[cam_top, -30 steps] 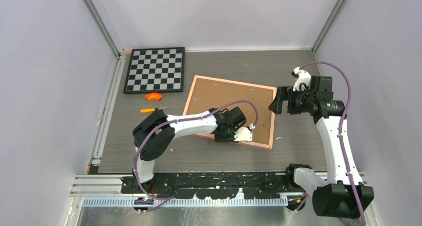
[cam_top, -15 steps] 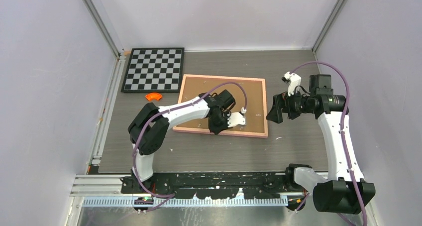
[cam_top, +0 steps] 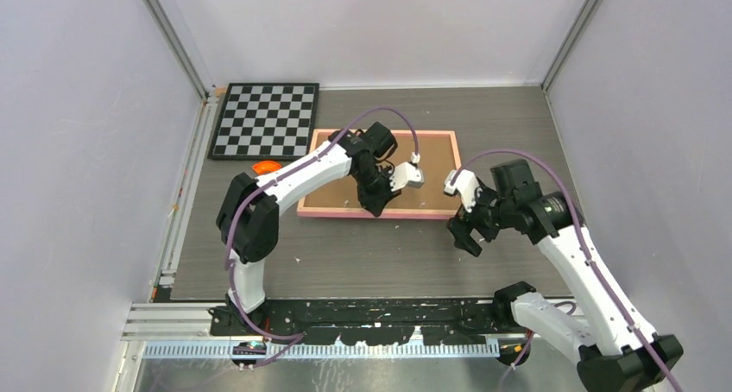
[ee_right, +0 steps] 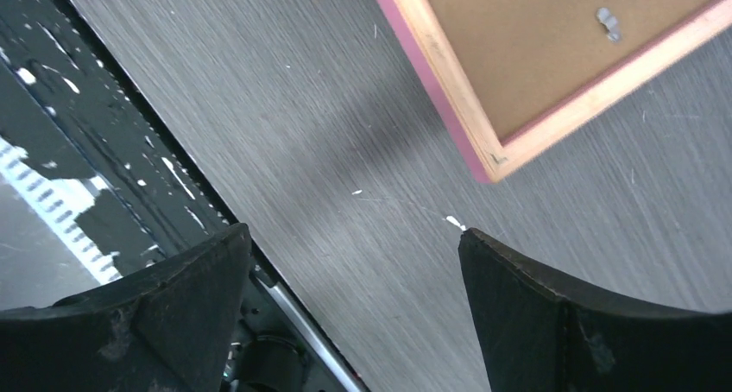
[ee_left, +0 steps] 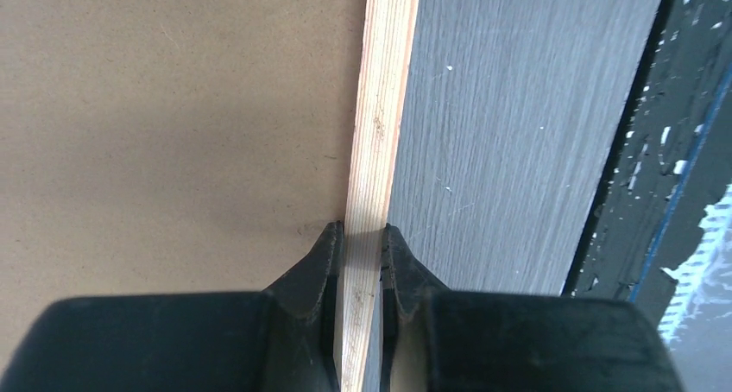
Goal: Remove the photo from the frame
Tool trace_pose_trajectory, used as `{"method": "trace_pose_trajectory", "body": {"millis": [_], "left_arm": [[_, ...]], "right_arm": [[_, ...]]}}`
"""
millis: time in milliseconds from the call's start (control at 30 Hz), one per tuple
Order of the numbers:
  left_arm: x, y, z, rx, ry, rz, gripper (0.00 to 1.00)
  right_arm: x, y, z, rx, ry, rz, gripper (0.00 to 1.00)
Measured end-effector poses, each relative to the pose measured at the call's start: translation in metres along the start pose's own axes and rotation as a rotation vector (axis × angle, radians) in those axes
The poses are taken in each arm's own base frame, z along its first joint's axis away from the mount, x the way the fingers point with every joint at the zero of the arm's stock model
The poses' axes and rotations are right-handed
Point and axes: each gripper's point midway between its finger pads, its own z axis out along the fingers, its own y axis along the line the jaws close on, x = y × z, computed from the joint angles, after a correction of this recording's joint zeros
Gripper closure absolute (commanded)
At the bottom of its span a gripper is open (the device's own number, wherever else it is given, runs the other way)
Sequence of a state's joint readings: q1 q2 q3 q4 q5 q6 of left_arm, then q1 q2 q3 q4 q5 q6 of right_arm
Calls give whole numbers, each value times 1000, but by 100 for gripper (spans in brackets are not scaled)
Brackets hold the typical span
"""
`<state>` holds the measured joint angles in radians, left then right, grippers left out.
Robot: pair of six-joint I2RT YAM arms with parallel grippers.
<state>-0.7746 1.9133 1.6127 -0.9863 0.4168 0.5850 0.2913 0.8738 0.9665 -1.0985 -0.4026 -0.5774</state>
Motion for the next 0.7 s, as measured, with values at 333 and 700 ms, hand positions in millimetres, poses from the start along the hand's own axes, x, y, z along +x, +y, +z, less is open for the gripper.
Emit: {"method": "trace_pose_trajectory", "body": {"millis": [333, 700], "left_arm": [[-19, 3, -23, 66, -59, -47, 100], [-35, -5, -40, 113, -101, -79, 100]], "right_arm": [[-24, -20, 17, 95, 137, -338, 12], [-90, -6, 51, 248, 44, -750, 9]]}}
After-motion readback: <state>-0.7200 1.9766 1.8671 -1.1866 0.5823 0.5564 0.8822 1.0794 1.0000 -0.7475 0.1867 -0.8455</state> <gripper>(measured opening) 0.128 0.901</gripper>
